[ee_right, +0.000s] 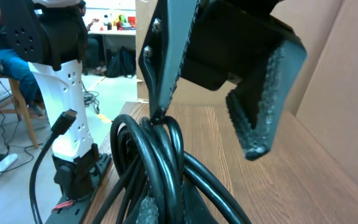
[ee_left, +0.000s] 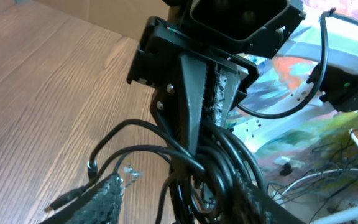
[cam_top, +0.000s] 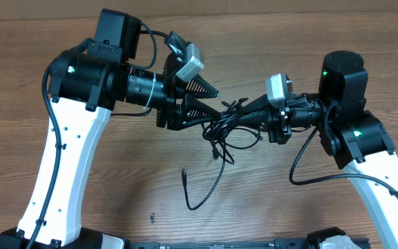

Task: Untangle cables

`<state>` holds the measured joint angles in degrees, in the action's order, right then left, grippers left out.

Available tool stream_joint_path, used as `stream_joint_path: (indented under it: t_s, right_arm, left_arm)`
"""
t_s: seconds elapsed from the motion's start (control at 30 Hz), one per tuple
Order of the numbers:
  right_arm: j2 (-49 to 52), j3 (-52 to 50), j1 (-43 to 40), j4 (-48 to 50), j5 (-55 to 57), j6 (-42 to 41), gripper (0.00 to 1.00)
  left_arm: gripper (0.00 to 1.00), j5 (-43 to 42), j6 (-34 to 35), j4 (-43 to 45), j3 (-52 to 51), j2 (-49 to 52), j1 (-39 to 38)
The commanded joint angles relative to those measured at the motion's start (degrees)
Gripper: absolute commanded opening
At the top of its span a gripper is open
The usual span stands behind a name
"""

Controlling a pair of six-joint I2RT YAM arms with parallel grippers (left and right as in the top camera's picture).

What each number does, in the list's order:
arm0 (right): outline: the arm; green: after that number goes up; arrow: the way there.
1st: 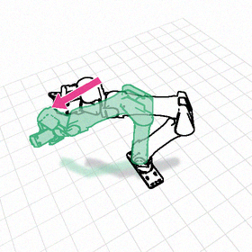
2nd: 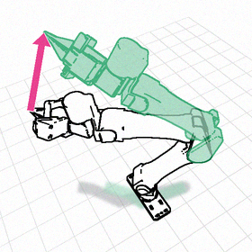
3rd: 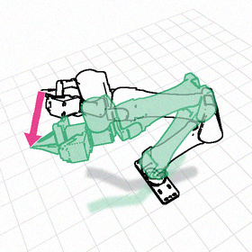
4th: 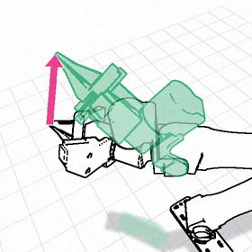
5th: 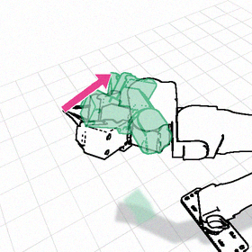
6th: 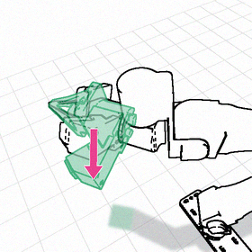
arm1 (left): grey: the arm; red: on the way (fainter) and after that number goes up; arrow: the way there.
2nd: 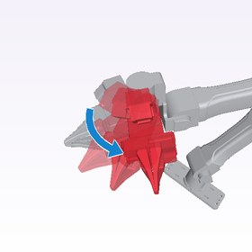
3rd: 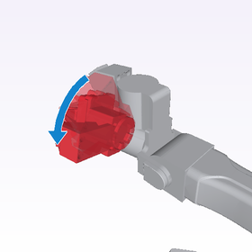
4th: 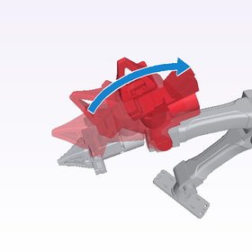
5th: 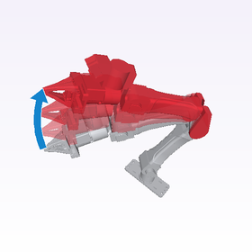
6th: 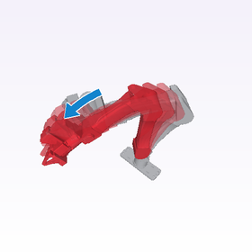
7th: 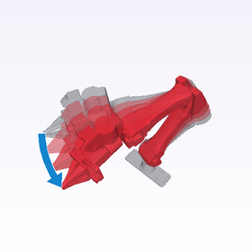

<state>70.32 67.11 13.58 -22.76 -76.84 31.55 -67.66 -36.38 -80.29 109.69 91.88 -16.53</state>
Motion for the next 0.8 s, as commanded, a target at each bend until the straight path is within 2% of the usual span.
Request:
stream_joint_path:
  t_s: [0.0, 0.07, 0.13, 0.2, 0.27, 0.37, 0.5, 0.67, 0.77]
  right_arm:
    - [-1.1, 0.5, -0.2, 0.3, -0.1, 0.0, 0.04]
    - [-1.1, 0.5, -0.2, 0.3, -0.1, 0.0, 0.04]
    - [-1.1, 0.5, -0.2, 0.3, 0.3, -0.2, 0.04]
    - [-1.1, 0.5, -0.2, 0.3, 0.3, -0.2, 0.04]
    - [-1.1, 0.5, -0.2, 0.4, 0.3, -0.2, 0.04]
    - [-1.1, 0.5, -0.2, 0.4, 1.6, -0.2, 0.04]
    - [-1.1, 0.5, -0.2, 0.4, 1.8, -0.2, 0.04]
    - [-1.1, 0.5, -0.2, 0.4, 1.8, -0.2, 0.04]
    - [-1.1, 0.5, -0.2, 0.4, 1.8, -0.2, 0.04]
  left_arm:
    - [0.56, 4.7, 1.2, 0.0, 0.7, -0.8, -1.5]
    - [0.57, 5.1, 1.8, 0.0, 0.7, -0.8, -1.9]
    - [0.44, 6.8, 2.6, 0.0, 0.7, -0.8, -1.9]
    - [0.42, 8.9, 4.3, -0.1, 0.7, -0.8, -2.1]
    - [0.44, 11.6, 5.7, -0.3, 0.7, -0.7, -2.9]
    - [0.52, 12.7, 5.8, -0.9, 0.7, -0.4, -4.8]
    - [0.53, 15.0, 5.7, -0.5, 0.7, 0.1, -7.3]
    - [0.50, 15.1, 5.9, -0.4, 0.7, 1.0, -7.5]
    - [0.48, 13.3, 8.7, 0.8, 0.7, 2.2, -7.7]
